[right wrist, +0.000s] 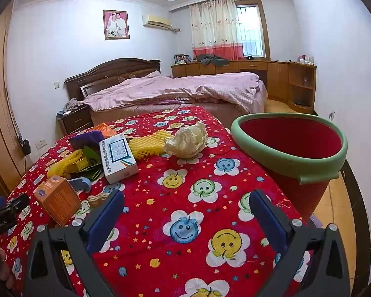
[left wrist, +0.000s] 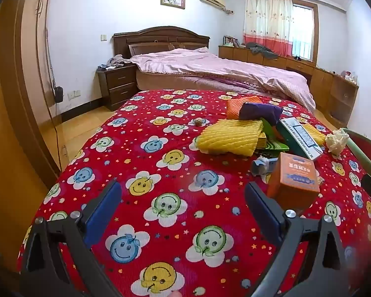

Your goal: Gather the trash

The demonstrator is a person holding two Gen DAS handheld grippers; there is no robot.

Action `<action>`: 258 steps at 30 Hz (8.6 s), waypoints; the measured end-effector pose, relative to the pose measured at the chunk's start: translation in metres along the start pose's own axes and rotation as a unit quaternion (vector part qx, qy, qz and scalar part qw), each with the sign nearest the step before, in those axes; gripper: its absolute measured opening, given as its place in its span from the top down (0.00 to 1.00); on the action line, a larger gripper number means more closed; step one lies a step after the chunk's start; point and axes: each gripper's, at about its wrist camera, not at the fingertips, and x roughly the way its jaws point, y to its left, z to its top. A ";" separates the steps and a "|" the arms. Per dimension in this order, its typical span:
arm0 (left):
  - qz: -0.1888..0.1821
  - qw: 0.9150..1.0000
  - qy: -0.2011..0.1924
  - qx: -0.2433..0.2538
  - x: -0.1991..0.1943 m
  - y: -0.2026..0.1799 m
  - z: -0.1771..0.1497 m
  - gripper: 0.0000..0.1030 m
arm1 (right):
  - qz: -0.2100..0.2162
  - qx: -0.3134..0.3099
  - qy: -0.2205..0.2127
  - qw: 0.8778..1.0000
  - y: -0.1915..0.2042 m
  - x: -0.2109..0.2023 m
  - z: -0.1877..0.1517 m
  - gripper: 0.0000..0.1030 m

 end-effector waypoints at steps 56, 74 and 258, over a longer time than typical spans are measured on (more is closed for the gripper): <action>-0.001 1.000 0.005 0.002 0.002 0.001 -0.003 0.04 | 0.000 -0.001 -0.002 1.000 0.000 0.000 0.000 0.00; -0.001 1.000 0.005 0.002 0.002 0.001 -0.003 0.04 | 0.000 0.000 -0.003 1.000 0.001 -0.001 0.000 0.00; -0.343 0.915 0.126 0.169 0.043 -0.321 0.092 0.42 | -0.069 0.163 0.083 0.981 -0.192 0.013 0.087 0.52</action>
